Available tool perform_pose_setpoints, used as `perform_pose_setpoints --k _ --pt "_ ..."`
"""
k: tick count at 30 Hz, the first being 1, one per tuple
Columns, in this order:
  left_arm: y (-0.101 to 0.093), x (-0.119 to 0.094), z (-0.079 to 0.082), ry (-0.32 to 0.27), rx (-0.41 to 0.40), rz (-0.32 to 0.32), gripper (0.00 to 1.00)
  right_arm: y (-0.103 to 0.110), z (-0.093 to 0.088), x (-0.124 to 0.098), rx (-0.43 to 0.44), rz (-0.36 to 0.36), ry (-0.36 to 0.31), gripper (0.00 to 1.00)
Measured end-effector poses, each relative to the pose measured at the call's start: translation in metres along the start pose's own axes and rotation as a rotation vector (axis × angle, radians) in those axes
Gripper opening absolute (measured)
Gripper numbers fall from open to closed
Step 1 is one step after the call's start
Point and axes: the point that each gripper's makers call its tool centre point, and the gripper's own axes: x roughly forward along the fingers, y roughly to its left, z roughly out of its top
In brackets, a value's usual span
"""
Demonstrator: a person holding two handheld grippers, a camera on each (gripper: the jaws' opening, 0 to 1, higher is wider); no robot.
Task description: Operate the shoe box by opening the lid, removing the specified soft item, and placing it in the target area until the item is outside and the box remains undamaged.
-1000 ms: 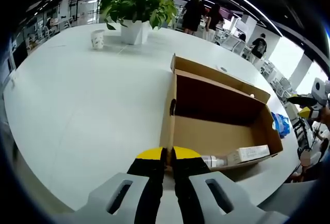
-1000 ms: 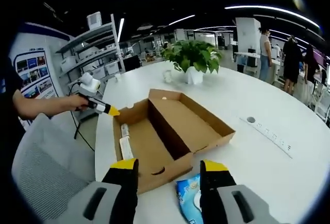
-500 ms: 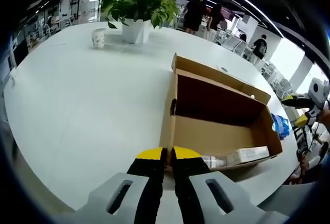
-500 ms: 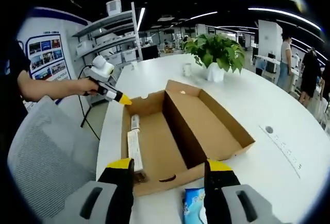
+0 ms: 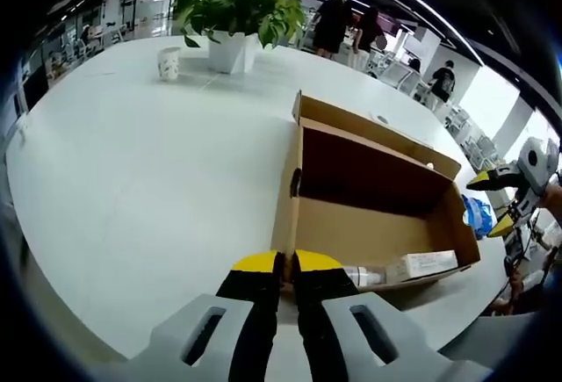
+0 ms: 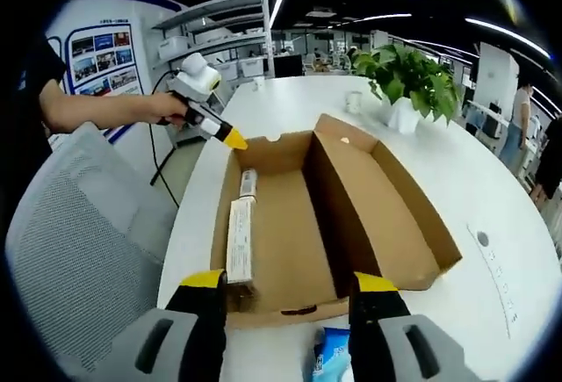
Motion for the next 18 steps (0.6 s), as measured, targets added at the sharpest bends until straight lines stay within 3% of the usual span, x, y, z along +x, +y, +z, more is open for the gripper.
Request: perform_pose_setpoints --k 18 --pt "-0.002 -0.001 -0.001 -0.001 0.004 0.0 0.03 0.015 -0.002 0.028 -0.152 0.116 0.115 0.54"
